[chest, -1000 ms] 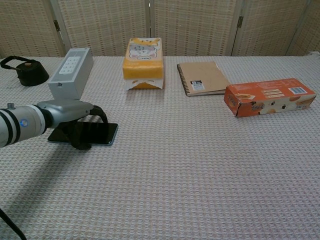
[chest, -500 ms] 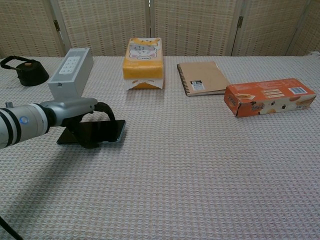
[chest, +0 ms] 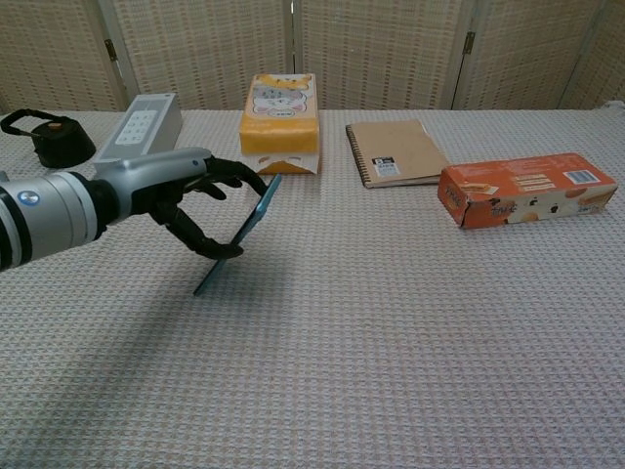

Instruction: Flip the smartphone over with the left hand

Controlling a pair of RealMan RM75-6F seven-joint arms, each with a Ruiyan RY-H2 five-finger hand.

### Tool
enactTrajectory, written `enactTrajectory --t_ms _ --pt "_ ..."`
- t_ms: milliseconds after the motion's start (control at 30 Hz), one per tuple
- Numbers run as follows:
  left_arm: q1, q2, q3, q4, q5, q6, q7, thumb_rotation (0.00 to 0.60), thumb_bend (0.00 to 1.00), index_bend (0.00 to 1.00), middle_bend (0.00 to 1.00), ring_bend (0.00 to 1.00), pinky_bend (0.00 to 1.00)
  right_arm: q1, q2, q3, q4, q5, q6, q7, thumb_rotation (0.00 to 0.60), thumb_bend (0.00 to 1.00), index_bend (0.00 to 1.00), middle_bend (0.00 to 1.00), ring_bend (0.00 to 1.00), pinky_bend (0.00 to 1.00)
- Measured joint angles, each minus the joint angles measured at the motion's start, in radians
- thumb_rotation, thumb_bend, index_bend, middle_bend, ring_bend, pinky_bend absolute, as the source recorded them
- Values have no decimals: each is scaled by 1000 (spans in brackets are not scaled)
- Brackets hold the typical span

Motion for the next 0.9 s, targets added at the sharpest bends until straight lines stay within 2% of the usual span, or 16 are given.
enactTrajectory --t_ms 333,700,900 --pt "41 12 -4 67 47 -34 -198 600 293 311 124 101 149 4 -7 2 2 -1 -6 -1 600 254 139 166 129 151" --pt "106 69 1 116 99 -43 -408 600 293 263 131 101 155 8 -9 2 2 -15 0 1 600 254 139 166 129 151" --pt "118 93 -6 165 98 -82 -481 600 293 146 131 101 155 5 -8 0 2 -15 5 2 600 254 139 166 129 151"
